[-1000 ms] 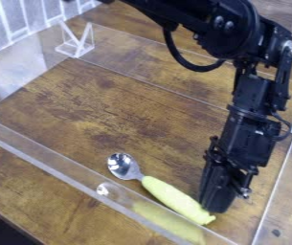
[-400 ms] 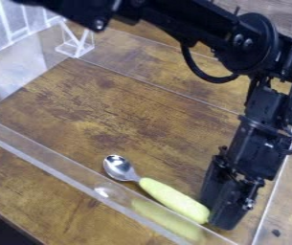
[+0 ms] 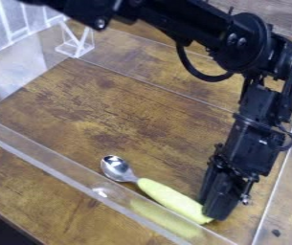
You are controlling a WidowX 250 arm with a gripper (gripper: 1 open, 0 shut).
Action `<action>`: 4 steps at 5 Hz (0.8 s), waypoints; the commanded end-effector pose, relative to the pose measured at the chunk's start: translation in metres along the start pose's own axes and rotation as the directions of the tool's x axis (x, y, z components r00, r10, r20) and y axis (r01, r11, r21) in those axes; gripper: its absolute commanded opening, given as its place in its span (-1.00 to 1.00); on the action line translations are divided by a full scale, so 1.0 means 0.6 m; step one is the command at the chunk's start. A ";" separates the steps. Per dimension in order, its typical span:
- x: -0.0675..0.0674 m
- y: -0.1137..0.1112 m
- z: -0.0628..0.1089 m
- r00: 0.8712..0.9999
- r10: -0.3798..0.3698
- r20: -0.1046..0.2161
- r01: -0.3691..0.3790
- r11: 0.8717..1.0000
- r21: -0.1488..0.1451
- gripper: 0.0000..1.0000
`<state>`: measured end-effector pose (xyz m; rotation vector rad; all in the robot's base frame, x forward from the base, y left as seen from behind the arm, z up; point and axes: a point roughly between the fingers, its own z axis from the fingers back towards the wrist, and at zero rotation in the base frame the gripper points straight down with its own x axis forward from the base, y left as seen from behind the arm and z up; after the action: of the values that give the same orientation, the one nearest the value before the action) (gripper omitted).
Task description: Move the green spoon to the left
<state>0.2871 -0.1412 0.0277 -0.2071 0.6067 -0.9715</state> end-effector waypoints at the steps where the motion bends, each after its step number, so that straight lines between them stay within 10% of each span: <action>1: -0.027 -0.005 -0.013 0.999 0.029 -0.046 -0.031 0.999 -0.033 -1.00; 3: -0.048 -0.011 -0.013 0.995 0.080 -0.060 -0.085 0.994 -0.071 -1.00; 4: -0.056 -0.011 -0.009 0.997 0.033 -0.071 -0.037 0.997 -0.062 1.00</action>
<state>0.2829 -0.1293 0.0314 -0.2196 0.6157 -0.9404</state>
